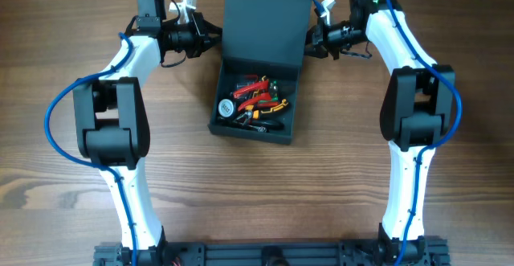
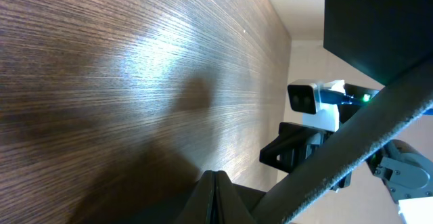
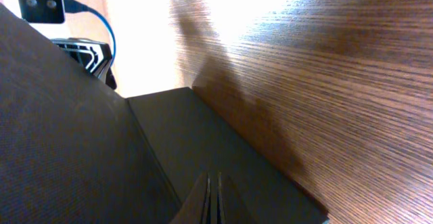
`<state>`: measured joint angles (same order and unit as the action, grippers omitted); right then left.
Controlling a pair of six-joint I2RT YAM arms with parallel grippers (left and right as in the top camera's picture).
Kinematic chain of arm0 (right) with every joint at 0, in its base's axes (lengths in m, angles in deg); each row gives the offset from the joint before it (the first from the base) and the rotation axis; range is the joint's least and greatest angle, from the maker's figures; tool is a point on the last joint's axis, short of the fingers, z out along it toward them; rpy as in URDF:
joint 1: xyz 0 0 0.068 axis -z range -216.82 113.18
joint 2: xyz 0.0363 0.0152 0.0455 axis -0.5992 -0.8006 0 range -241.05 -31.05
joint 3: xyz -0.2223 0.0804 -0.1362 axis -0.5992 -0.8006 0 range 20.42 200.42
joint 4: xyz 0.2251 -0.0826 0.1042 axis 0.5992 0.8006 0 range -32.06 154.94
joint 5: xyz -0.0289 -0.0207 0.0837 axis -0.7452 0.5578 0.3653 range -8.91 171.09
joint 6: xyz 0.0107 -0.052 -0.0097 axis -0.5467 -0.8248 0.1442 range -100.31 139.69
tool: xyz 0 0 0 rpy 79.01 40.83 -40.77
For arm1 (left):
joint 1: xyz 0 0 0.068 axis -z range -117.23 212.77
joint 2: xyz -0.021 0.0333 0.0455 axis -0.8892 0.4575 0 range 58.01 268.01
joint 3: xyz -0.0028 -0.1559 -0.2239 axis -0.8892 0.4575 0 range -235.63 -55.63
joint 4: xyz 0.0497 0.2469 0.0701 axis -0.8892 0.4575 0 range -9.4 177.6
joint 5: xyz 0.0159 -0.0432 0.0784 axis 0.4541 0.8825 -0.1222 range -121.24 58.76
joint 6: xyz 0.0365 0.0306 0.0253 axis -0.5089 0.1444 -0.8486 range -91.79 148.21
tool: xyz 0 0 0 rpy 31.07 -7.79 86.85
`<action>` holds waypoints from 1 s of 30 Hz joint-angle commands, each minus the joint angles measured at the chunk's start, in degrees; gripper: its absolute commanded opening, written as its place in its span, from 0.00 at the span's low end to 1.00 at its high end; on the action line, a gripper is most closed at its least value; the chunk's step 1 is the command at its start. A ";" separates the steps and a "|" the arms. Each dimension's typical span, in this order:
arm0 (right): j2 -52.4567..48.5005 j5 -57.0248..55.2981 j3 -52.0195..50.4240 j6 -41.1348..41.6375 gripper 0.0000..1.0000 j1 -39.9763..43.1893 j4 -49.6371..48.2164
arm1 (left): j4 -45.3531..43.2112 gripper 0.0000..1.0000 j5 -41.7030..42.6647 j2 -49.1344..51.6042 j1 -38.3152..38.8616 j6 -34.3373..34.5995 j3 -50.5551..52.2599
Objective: Pack container
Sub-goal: 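Grip the lid edges with both grippers and tilt it forward, then swing the lid down over the box and release both grippers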
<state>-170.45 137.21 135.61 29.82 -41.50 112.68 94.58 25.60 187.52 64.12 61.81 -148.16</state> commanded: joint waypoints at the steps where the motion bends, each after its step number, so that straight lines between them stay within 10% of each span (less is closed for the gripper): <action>1: 3.23 0.42 3.48 -2.86 0.04 -0.61 1.14 | 0.26 0.04 1.99 -2.91 1.66 -1.79 -1.27; 30: 3.63 -2.45 20.65 -19.74 0.04 -0.61 26.93 | 12.70 0.04 -8.57 -15.43 4.44 -12.52 -1.29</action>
<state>-169.66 135.87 152.90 15.87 -41.66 135.61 104.90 17.82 177.09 66.48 53.22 -148.27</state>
